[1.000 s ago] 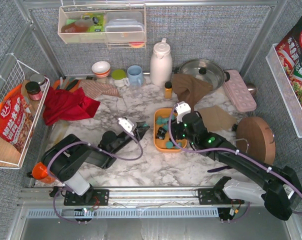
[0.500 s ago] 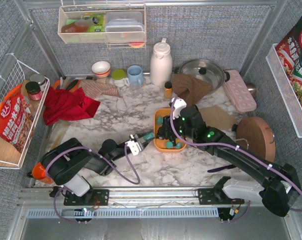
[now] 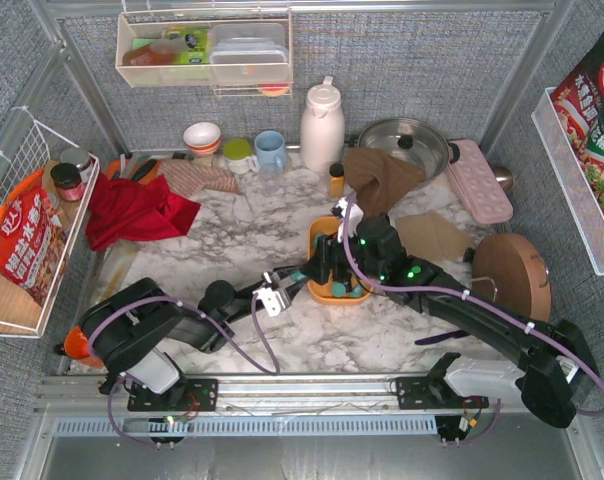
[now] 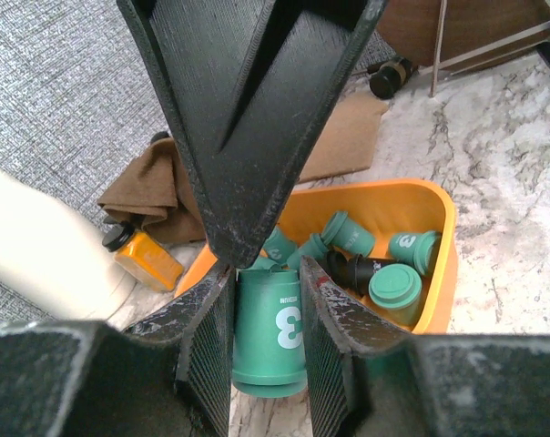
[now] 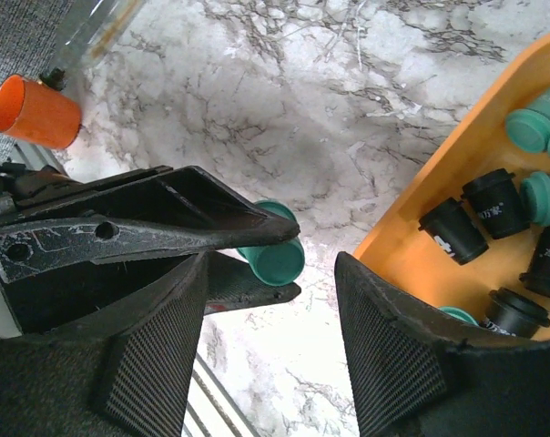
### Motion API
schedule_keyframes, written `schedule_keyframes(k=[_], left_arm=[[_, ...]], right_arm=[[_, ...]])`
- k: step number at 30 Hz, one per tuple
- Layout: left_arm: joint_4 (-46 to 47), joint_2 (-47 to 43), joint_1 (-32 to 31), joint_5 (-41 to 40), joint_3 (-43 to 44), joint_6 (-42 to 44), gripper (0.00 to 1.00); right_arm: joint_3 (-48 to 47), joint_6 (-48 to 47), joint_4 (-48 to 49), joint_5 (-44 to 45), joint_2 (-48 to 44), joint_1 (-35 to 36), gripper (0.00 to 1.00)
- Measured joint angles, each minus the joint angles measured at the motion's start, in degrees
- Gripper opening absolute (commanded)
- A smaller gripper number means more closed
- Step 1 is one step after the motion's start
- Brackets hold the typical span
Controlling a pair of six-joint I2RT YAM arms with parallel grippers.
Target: Mix the coffee capsules in the storage basket
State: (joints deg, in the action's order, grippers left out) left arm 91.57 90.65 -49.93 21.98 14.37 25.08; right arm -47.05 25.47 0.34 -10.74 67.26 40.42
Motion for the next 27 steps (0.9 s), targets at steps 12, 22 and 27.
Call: schedule_keyframes(k=[12, 22, 27], left_arm=[[0.0, -1.9, -0.2, 0.0, 0.3, -0.6, 0.37], [0.0, -2.6, -0.5, 1.0, 0.5, -1.4, 0.37], [0.0, -2.8, -0.7, 1.3, 0.7, -1.5, 0.37]], right_arm=[[0.7, -0.1, 1.5, -3.3, -0.2, 0.0, 0.56], [1.0, -0.2, 2.3, -4.7, 0.9, 0.0, 0.49], [1.3, 0.0, 3.7, -4.7, 1.0, 0.0, 0.38]])
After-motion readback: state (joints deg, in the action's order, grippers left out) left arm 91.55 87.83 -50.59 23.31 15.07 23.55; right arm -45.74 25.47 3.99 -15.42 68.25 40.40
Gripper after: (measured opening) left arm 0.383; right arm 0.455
